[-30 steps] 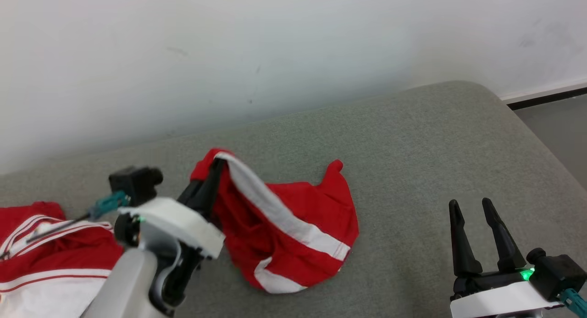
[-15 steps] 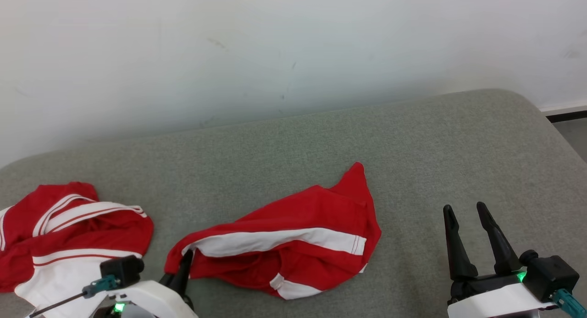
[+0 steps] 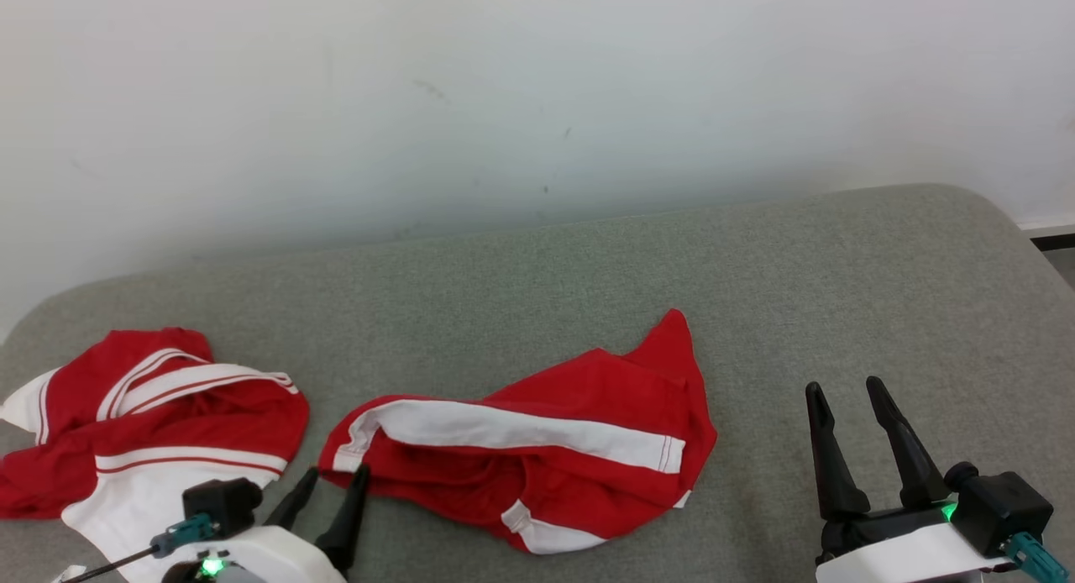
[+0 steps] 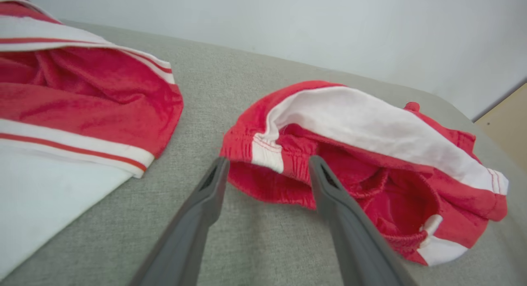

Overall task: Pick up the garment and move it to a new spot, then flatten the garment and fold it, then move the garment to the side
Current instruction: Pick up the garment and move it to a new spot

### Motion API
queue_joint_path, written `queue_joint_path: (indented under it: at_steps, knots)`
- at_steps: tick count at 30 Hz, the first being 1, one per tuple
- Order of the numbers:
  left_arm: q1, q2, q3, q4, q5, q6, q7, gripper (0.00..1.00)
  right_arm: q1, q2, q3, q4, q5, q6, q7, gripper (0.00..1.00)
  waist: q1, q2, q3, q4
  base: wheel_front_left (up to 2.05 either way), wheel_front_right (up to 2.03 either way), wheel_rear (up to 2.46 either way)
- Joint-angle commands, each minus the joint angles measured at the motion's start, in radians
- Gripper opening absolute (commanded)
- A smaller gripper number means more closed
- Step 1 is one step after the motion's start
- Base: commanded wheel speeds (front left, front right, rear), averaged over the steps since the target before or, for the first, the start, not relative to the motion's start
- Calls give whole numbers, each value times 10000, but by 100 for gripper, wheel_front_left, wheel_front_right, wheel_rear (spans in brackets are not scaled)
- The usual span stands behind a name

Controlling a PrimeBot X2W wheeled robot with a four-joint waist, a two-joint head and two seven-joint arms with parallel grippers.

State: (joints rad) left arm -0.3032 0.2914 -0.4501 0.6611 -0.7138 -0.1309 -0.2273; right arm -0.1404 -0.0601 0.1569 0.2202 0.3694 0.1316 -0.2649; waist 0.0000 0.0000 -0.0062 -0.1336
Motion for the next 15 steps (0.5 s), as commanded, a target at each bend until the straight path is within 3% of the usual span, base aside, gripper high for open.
queue_joint_path:
  at_steps: [1,8,15]
  knots:
    - [44,133,19,-55,55,12,-96,100,128,-50,-18,8,-5,-18,9,100,0,0,-24,27,0,0,0]
    - [423,565,352,-1008,471,567,-303,100,268,-78,-94,-28,1,-18,7,100,0,0,-190,165,0,0,0]
    - [1226,604,1125,-3143,1278,1702,-373,100,458,-118,-59,-144,-12,-18,9,100,0,0,-291,294,0,0,0]
